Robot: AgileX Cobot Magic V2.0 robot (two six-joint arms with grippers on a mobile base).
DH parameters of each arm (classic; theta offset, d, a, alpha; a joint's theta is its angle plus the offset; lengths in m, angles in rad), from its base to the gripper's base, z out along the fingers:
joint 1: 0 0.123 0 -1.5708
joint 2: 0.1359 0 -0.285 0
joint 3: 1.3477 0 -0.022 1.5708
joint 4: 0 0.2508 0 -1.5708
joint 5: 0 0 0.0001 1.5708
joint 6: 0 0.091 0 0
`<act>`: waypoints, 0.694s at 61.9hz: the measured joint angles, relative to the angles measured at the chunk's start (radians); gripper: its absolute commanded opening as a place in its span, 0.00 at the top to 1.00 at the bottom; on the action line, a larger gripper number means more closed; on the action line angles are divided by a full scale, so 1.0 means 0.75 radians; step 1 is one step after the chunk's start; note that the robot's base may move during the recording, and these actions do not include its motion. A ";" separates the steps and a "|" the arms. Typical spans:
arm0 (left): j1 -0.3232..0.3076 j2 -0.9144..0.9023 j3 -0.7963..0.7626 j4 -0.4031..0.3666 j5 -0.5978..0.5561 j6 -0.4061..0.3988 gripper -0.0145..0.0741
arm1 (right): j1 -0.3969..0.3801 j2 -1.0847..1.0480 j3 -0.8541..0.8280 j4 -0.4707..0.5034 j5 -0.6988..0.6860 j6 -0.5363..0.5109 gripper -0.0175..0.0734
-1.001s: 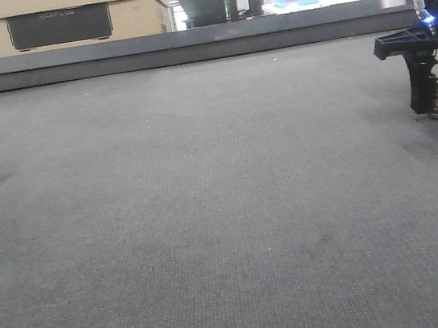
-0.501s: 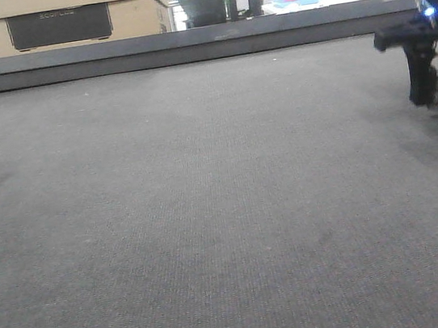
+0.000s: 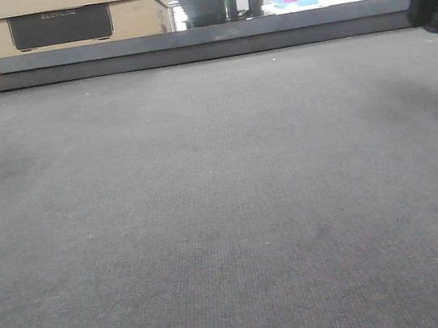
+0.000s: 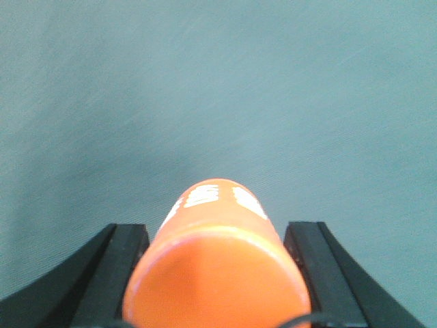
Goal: Place cylindrical capacitor in blue bin on shelf
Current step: 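Lift the orange cylinder and brown capacitor off the table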
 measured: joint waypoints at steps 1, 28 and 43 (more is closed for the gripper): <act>-0.004 -0.013 0.019 -0.007 -0.019 0.000 0.96 | 0.000 -0.023 0.023 0.000 -0.023 0.000 0.99; -0.013 -0.543 0.569 -0.084 -0.542 0.000 0.96 | 0.000 -0.540 0.654 -0.005 -0.532 0.010 0.99; -0.013 -0.894 0.804 -0.095 -0.667 0.000 0.96 | 0.000 -0.873 0.881 -0.005 -0.654 0.010 0.99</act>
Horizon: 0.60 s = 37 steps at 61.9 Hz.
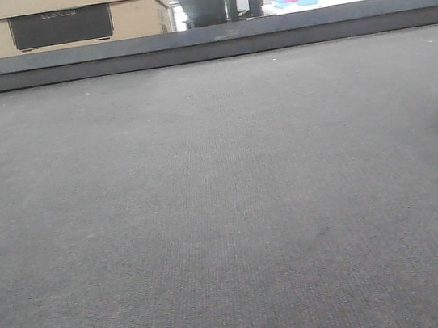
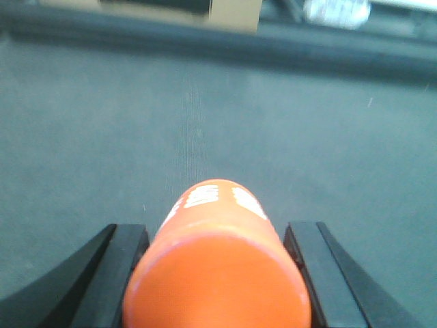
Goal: Place cylindrical capacitor in blue bin on shelf
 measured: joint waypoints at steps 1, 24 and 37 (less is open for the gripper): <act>0.000 -0.020 0.008 0.000 0.000 0.000 0.96 | 0.000 -0.011 0.004 0.000 -0.012 0.000 0.99; 0.000 -0.443 0.069 -0.003 0.009 0.000 0.96 | 0.000 -0.463 0.050 0.000 -0.086 0.000 0.99; 0.000 -0.588 0.069 -0.003 0.007 0.000 0.96 | 0.000 -0.630 0.050 0.000 -0.086 0.002 0.99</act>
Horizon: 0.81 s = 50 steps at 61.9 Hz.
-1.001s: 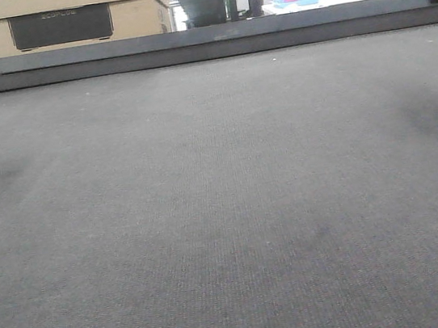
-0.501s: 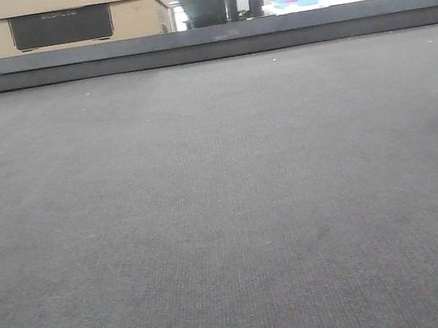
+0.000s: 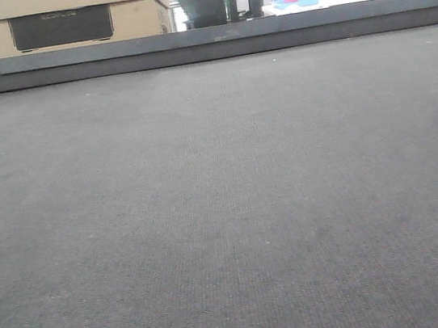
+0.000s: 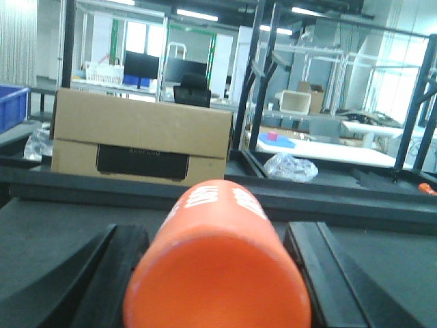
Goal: Place cylindrical capacitor in blue bin on shelf
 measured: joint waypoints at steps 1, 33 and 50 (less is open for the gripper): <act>0.000 -0.004 0.000 0.000 0.000 0.000 0.96 | 0.000 -0.009 0.000 0.000 0.000 0.000 0.99; 0.000 -0.018 0.002 0.171 0.008 0.000 0.96 | 0.000 -0.175 0.000 -0.003 -0.004 0.000 0.99; 0.000 -0.018 0.002 0.173 0.008 0.000 0.96 | 0.000 -0.175 0.000 -0.003 -0.004 0.000 0.99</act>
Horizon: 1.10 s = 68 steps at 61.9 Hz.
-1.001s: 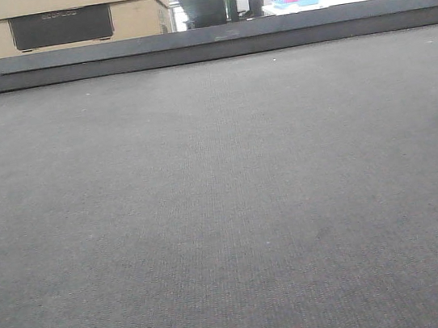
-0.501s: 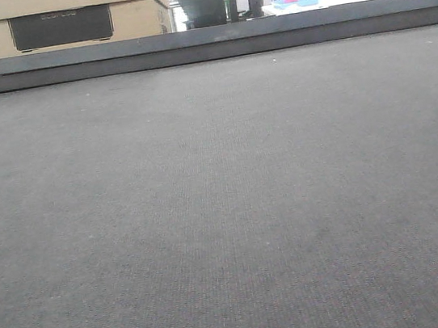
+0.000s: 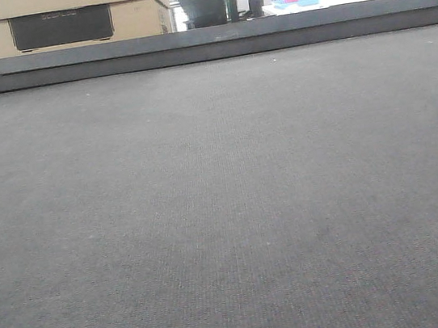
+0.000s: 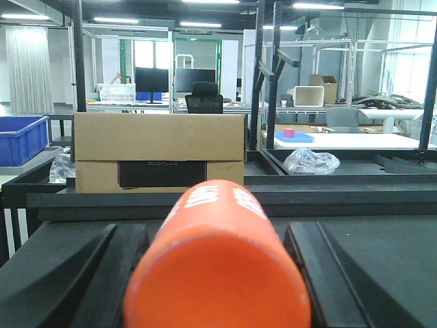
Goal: Place cylindrical capacitor in blue bin on shelf
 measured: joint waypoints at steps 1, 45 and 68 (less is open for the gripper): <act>0.000 0.000 0.000 0.000 0.000 0.000 0.96 | 0.000 0.000 0.000 0.000 0.000 0.000 0.99; 0.000 0.000 0.000 0.003 0.000 0.000 0.96 | 0.000 0.000 0.000 0.000 0.000 0.000 0.99; 0.000 0.000 0.001 0.003 0.003 0.000 0.96 | 0.000 0.000 0.000 0.000 0.000 0.000 0.99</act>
